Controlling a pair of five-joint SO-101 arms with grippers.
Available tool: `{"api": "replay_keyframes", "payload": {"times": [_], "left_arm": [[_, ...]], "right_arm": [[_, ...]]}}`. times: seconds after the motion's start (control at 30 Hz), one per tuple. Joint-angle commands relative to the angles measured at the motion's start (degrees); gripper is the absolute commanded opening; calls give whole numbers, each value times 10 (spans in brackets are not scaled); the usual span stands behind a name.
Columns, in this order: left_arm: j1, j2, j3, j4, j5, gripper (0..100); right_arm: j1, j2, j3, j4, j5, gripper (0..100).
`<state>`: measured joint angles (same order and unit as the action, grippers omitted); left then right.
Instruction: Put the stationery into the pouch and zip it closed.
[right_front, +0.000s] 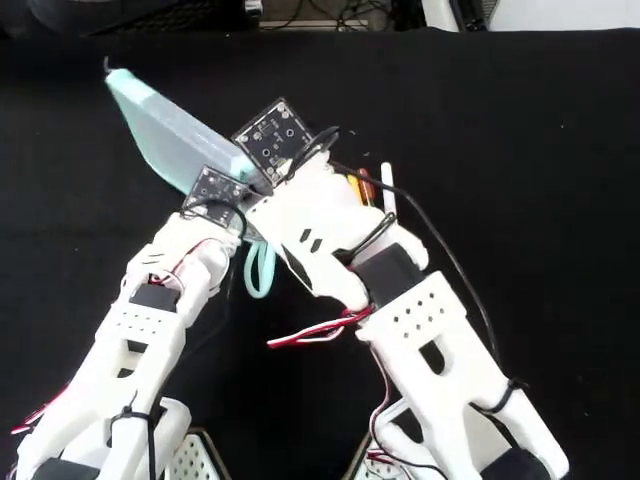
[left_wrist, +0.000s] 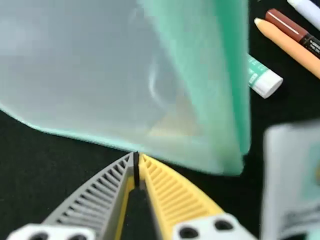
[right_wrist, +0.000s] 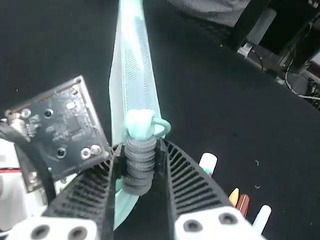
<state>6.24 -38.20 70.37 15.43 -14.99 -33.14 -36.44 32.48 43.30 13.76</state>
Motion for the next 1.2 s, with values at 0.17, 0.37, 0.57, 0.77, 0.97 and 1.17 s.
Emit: {"api": "replay_keyframes", "payload": {"times": [0.17,0.37,0.57,0.77,0.97,1.17], "left_arm": [[-44,-97,-9,-7,202,30],[-49,-201,30,-6,219,30],[-62,-354,80,1,215,30],[-149,-533,58,133,215,54],[-130,-584,71,185,215,203],[-148,-585,73,174,214,175]], "right_arm": [[-25,-19,-146,9,34,12],[-70,-19,-238,147,36,12],[-81,-17,-227,168,36,12],[-84,-15,-212,164,36,12],[-153,-19,-201,191,40,14],[-173,-18,-167,199,127,14]]}}
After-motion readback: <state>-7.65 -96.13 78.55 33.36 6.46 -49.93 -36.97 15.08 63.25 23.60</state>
